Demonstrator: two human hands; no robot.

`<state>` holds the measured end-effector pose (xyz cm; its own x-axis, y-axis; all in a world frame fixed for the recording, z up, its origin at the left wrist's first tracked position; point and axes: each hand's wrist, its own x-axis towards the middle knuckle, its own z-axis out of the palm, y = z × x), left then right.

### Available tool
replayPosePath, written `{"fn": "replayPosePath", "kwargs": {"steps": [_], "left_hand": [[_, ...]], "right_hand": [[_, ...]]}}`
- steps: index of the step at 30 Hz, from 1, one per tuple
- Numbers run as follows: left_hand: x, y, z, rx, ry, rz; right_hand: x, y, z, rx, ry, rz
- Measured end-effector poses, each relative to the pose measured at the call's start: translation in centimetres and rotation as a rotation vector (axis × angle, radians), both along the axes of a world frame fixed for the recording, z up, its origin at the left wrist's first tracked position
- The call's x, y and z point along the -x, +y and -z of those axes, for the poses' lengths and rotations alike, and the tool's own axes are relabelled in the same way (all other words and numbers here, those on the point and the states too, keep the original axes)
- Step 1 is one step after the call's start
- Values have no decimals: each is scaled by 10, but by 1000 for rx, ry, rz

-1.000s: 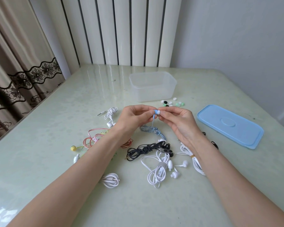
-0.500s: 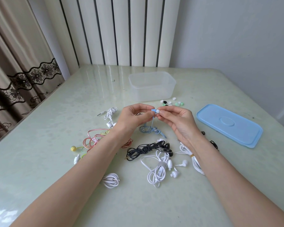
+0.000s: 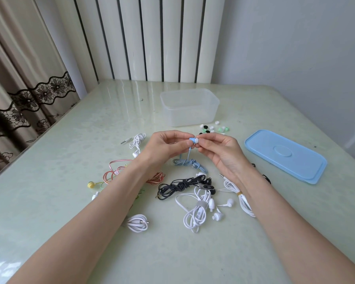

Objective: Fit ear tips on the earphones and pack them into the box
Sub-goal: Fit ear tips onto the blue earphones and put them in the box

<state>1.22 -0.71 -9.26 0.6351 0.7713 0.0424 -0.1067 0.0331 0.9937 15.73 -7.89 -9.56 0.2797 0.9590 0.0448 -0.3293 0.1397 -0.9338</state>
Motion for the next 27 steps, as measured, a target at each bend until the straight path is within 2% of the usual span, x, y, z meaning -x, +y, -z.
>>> {"fn": "replayPosePath", "kwargs": {"steps": [8,14,18,24,27], "left_hand": [[-3,0,2,-50,28,-115],[-5,-3,3,-81,63,-125],[-6,-4,2,-74,66,-101],[-6,-4,3,-50,54,-113],[-5,-5,1,-55,62,-111]], "right_hand": [[1,1,1,-33,-85,39],[4,2,1,-11,-339,141],[5,-1,0,-7,-423,148],[5,-1,0,-17,-341,125],[5,0,0,-10,-363,114]]}}
